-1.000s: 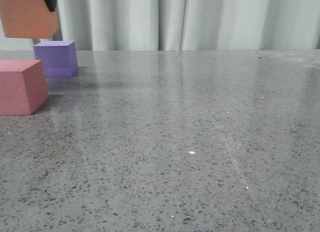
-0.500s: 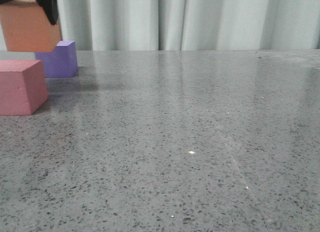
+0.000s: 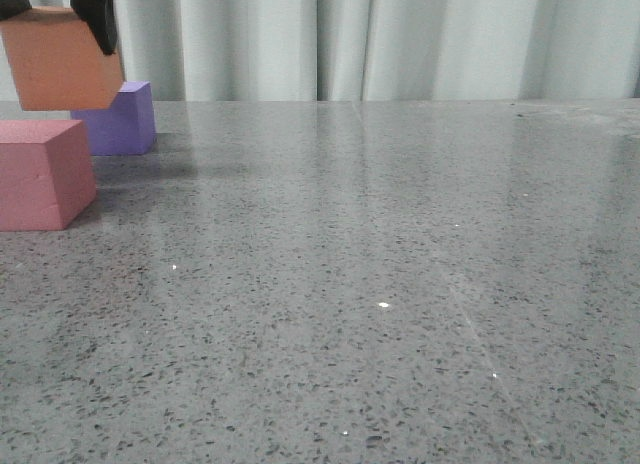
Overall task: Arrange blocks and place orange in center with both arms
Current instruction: 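Lift the orange cube with the left gripper and carry it toward the purple cube, then lower the orange cube in front of the purple cube and open the left gripper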
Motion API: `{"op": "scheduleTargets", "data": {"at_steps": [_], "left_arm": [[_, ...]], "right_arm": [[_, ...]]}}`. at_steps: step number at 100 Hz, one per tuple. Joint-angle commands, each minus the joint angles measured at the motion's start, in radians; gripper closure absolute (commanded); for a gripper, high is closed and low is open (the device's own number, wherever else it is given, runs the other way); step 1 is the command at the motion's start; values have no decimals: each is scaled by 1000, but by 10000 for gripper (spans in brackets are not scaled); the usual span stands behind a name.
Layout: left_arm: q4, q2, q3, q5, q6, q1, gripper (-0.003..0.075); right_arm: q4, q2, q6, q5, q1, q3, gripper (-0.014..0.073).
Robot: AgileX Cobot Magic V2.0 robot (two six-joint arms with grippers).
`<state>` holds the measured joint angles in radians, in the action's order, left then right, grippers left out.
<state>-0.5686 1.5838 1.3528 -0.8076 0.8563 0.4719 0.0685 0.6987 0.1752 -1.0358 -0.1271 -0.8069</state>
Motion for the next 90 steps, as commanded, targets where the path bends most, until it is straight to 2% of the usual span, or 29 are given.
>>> {"op": "scheduleTargets", "data": {"at_steps": [1, 33, 48, 90], "left_arm": [[-22, -29, 23, 44, 8, -3, 627], [-22, -27, -22, 81, 8, -8, 626], [-24, -25, -44, 137, 8, -8, 627], [-20, 31, -45, 141, 10, -40, 626]], "right_arm": [[4, -4, -10, 56, -1, -23, -61], [4, -4, -10, 56, -1, -23, -61], [4, -4, -10, 56, -1, -23, -61], [4, -4, -10, 49, -1, -23, -61]]}}
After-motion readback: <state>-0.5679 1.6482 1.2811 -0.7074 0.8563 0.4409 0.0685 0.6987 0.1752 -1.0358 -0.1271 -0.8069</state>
